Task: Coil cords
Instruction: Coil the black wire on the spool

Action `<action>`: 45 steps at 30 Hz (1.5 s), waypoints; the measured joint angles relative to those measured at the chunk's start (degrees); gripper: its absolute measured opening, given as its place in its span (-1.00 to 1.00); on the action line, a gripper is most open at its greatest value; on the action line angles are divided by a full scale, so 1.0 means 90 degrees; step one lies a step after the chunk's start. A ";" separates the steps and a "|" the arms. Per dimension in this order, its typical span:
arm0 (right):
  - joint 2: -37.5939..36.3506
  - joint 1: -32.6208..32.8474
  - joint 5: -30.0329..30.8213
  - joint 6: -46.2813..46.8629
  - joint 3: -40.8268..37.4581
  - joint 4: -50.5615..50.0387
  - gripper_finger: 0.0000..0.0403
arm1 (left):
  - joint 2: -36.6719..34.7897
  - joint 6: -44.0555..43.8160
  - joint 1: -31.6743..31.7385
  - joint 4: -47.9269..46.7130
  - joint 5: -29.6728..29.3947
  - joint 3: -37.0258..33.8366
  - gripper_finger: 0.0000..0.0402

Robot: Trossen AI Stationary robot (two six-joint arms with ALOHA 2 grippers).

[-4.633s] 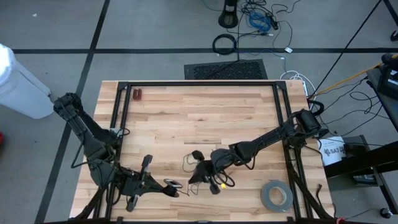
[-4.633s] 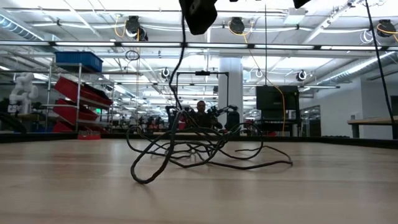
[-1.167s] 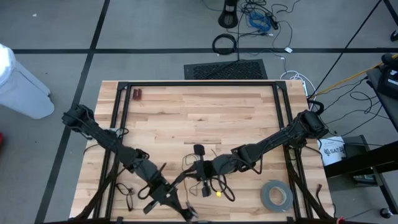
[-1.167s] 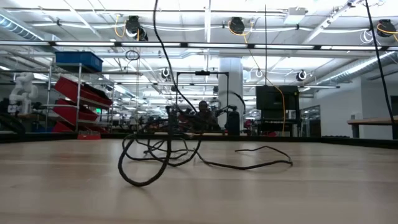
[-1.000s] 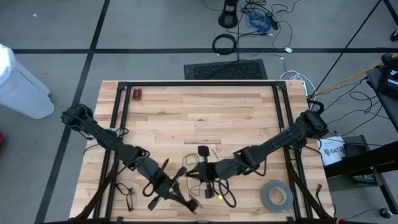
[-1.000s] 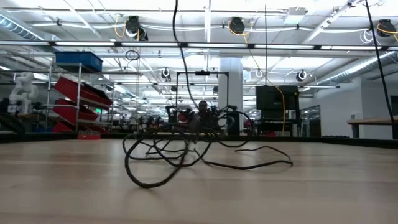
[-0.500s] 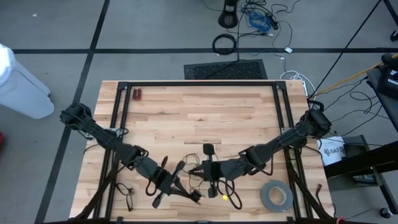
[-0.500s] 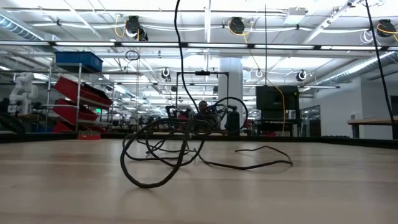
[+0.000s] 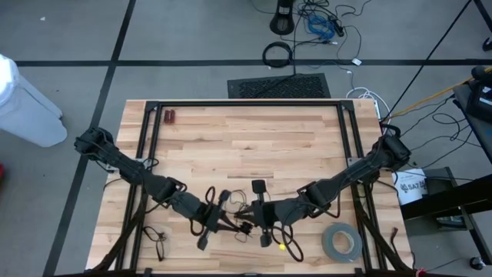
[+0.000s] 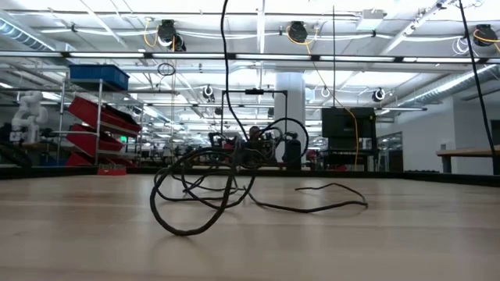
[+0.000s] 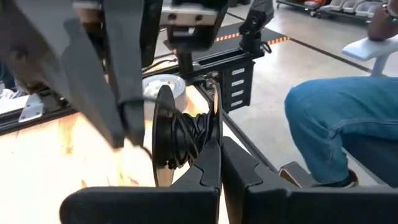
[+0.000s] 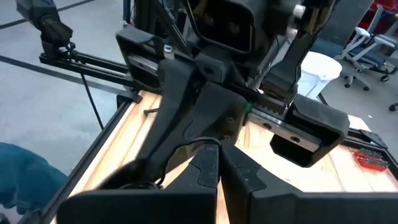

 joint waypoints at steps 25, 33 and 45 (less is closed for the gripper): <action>-0.0490 0.0204 0.0323 0.0727 0.0002 -0.1430 -1.00 | -0.0932 -0.0489 -0.0447 -0.1505 -0.1495 0.0000 -1.00; -0.0490 0.0175 -0.0197 0.0898 0.0002 -0.1428 -1.00 | -0.1217 -0.0487 -0.0734 -0.1693 -0.2357 0.0000 -1.00; -0.0402 0.0033 -0.1032 0.1202 0.0004 -0.1419 -1.00 | -0.1263 0.0046 -0.0983 -0.1143 -0.2636 0.0000 -1.00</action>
